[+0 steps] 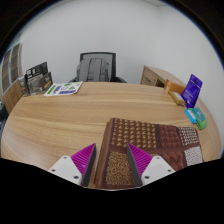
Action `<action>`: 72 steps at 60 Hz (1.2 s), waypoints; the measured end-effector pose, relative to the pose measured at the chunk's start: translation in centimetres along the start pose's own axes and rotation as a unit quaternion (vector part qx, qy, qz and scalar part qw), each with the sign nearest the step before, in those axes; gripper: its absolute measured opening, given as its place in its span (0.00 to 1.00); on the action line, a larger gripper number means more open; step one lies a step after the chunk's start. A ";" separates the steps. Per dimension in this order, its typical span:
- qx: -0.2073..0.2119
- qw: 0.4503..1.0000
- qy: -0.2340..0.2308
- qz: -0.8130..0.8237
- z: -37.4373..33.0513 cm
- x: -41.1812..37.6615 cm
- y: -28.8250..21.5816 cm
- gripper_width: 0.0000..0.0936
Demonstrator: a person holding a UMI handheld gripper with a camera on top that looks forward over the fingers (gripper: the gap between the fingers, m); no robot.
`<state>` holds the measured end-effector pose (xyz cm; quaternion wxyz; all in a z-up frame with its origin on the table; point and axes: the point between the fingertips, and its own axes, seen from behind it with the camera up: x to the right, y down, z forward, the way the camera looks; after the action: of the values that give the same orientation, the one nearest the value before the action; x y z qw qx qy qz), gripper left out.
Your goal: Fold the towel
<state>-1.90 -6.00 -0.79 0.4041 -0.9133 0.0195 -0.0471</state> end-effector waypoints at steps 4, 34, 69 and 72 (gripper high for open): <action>-0.001 1.000 -0.002 -0.007 -0.1 0.1 0.0 0.53; 0.016 0.999 -0.032 0.022 -4.2 -3.6 -4.2 0.05; 0.027 0.989 -0.089 0.111 -5.2 8.1 -5.6 0.05; 0.016 0.989 -0.095 0.109 -4.3 8.8 -4.4 0.05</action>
<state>6.37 -6.84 5.97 0.4214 -0.8995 0.0797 0.0836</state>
